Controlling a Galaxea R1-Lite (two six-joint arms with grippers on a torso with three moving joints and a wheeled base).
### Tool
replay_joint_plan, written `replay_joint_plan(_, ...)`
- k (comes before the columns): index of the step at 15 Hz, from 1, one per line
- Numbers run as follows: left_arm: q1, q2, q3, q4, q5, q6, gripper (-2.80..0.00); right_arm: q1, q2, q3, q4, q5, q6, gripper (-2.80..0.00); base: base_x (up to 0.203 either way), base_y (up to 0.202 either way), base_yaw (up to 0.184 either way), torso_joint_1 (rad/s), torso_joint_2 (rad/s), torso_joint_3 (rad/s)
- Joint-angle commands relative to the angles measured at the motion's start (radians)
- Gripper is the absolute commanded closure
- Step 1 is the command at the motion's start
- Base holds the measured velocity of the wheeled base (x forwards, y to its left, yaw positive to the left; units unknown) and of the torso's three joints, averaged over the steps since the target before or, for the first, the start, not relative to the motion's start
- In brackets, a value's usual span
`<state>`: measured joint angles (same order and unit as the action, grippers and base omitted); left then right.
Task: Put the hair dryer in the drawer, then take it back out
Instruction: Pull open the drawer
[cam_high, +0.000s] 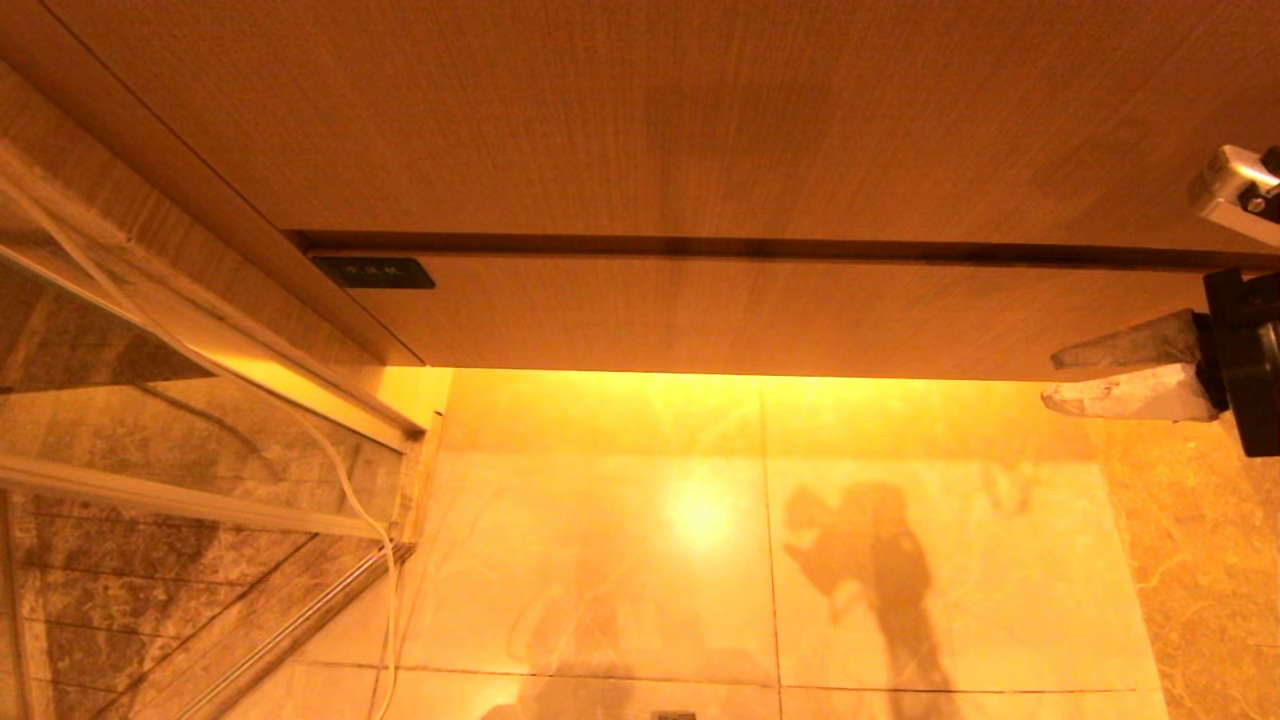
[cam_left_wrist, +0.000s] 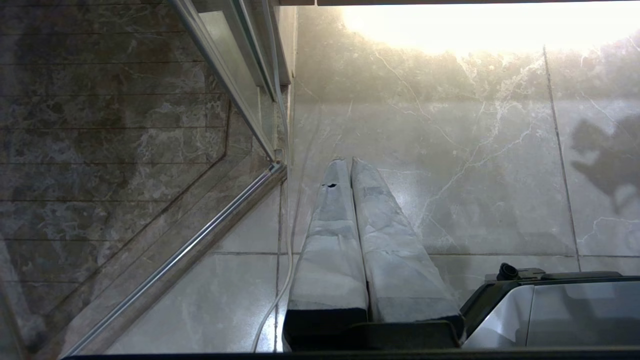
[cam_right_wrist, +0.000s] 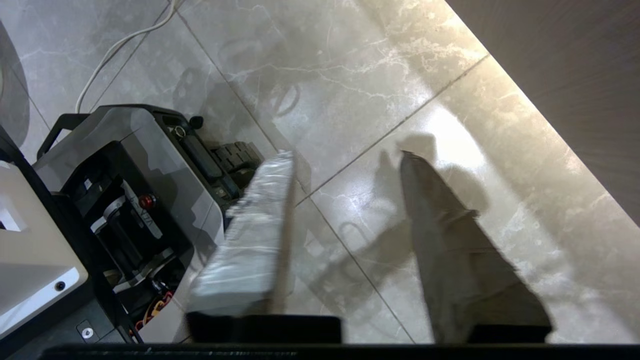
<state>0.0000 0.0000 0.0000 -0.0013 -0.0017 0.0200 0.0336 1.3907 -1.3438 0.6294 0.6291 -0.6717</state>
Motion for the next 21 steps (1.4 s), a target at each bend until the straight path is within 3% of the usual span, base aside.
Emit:
replay_joint_plan(1, 0.0, 0.0, 0.002, 0.0, 0.0, 0.0, 0.0, 0.002, -0.014, 0.006, -0.006, 0.006, -0.006, -2.8, 0.0, 0.0, 0.0, 0.0, 0.0, 0.0)
replay_joint_plan(4, 0.0, 0.0, 0.002, 0.0, 0.0, 0.0, 0.0, 0.007, -0.026, 0.074, -0.043, 0.009, 0.016, -2.8, 0.0, 0.0, 0.0, 0.0, 0.0, 0.0)
replay_joint_plan(7, 0.0, 0.0, 0.002, 0.0, 0.0, 0.0, 0.0, 0.024, -0.028, 0.194, -0.309, 0.041, -0.115, -2.8, 0.0, 0.0, 0.0, 0.0, 0.0, 0.0)
replay_joint_plan(10, 0.0, 0.0, 0.002, 0.0, 0.0, 0.0, 0.0, 0.031, -0.016, 0.292, -0.514, 0.056, -0.164, -2.8, 0.0, 0.0, 0.0, 0.0, 0.0, 0.0)
replay_joint_plan(15, 0.0, 0.0, 0.002, 0.0, 0.0, 0.0, 0.0, 0.032, 0.091, 0.24, -0.62, 0.062, -0.287, -2.8, 0.0, 0.0, 0.0, 0.0, 0.0, 0.0)
replay_joint_plan(19, 0.0, 0.0, 0.002, 0.0, 0.0, 0.0, 0.0, 0.031, 0.211, 0.136, -0.626, 0.143, -0.472, -2.8, 0.0, 0.0, 0.0, 0.0, 0.0, 0.0)
replay_joint_plan(21, 0.0, 0.0, 0.002, 0.0, 0.0, 0.0, 0.0, 0.032, 0.256, 0.106, -0.628, 0.143, -0.484, -2.8, 0.0, 0.0, 0.0, 0.0, 0.0, 0.0)
